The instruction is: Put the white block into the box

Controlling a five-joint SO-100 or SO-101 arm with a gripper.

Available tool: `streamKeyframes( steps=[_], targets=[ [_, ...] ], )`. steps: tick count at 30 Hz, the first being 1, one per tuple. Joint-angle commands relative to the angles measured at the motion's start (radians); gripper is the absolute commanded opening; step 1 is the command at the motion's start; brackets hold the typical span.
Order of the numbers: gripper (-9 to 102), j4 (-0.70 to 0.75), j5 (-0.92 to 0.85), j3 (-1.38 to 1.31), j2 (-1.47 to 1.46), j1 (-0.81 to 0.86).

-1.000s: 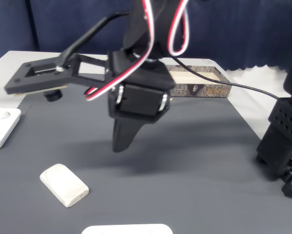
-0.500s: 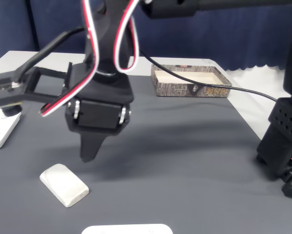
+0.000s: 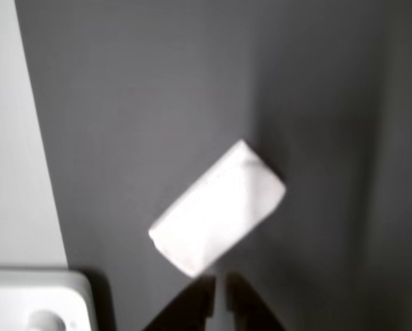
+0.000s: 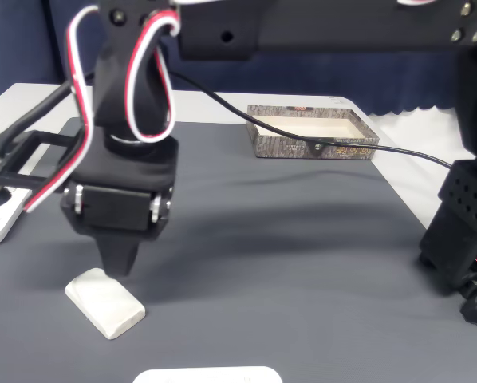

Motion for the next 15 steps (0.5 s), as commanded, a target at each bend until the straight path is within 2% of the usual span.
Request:
streamKeyframes(
  steps=[1, 15],
  targets=[
    [-2, 0.006, 0.0, -0.112, -0.005, -0.026],
    [-2, 0.037, 0.069, -0.244, -0.109, -0.003]
  ],
)
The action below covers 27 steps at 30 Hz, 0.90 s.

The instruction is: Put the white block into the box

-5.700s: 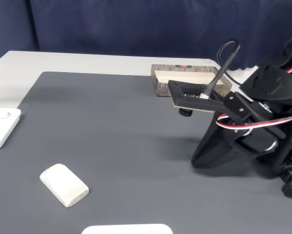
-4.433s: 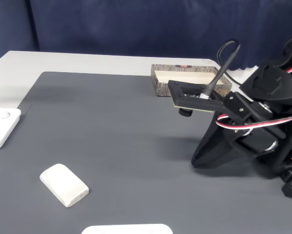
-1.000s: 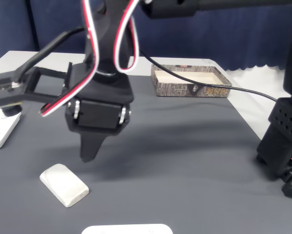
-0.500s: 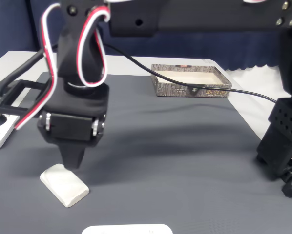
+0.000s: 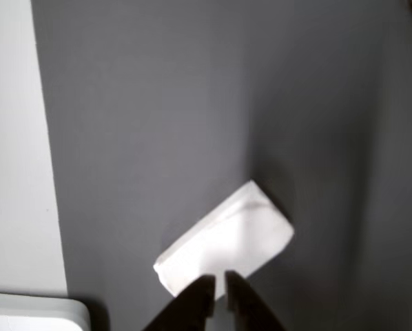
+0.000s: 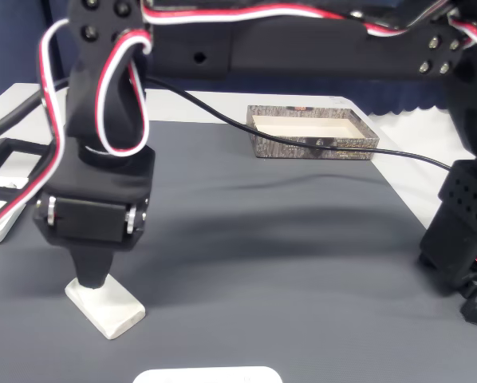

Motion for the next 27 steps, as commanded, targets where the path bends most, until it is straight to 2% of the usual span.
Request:
streamKeyframes(
  steps=[1, 27],
  targets=[
    [-2, 0.02, 0.011, -0.081, 0.008, 0.002],
    [-2, 0.091, 0.028, -0.178, -0.041, 0.017]
  ],
)
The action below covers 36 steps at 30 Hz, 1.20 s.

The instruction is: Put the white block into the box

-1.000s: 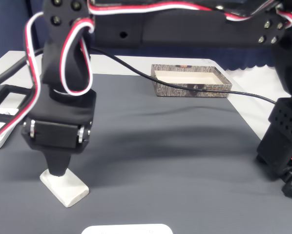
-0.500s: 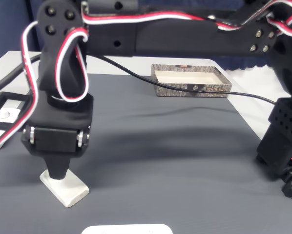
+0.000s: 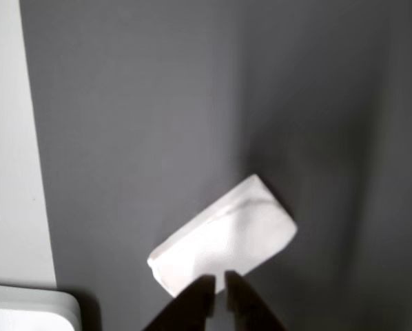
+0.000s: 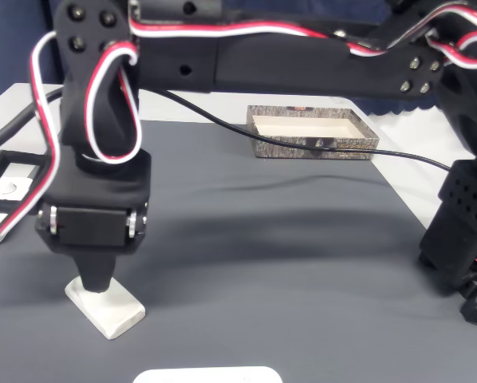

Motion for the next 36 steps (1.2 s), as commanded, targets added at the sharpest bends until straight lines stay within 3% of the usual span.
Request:
streamKeyframes(
  steps=[1, 6, 21, 31, 36],
  targets=[
    [-2, 0.006, -0.002, -0.072, 0.029, 0.015],
    [-2, 0.003, -0.055, -0.074, 0.037, 0.015],
    [-2, -0.029, -0.698, -0.08, 0.069, 0.032],
    [-2, -0.028, -0.888, -0.084, 0.071, 0.044],
    [-2, -0.034, -0.899, -0.091, 0.067, 0.049]
  ],
)
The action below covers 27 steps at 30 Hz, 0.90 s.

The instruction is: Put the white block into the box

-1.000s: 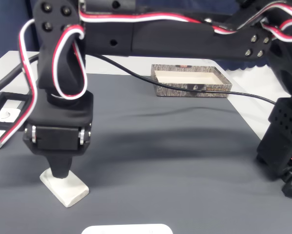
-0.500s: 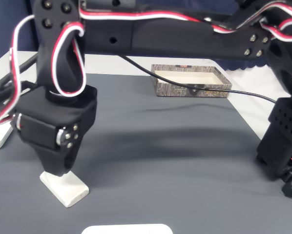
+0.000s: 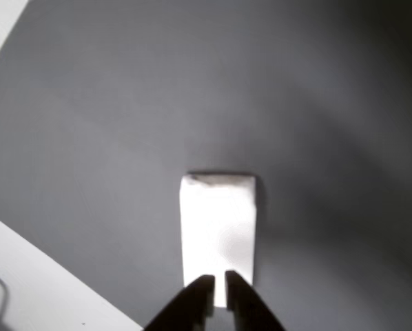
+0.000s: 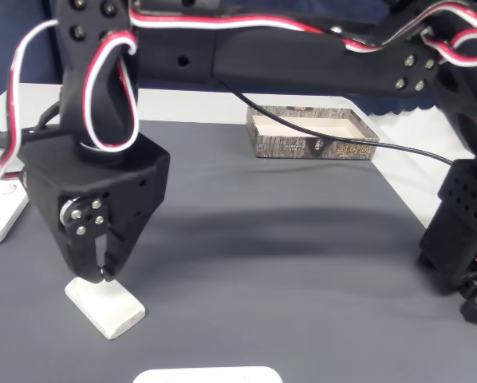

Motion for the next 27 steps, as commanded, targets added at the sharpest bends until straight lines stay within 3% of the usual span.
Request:
streamKeyframes(
  steps=[1, 8, 21, 27],
  targets=[
    [-2, -0.015, -0.015, -0.069, 0.066, 0.023],
    [-1, -0.005, -0.015, -0.066, 0.064, 0.032],
    [29, 0.044, 0.028, -0.048, 0.081, 0.051],
    [31, 0.077, 0.055, -0.032, 0.097, 0.067]
  ],
)
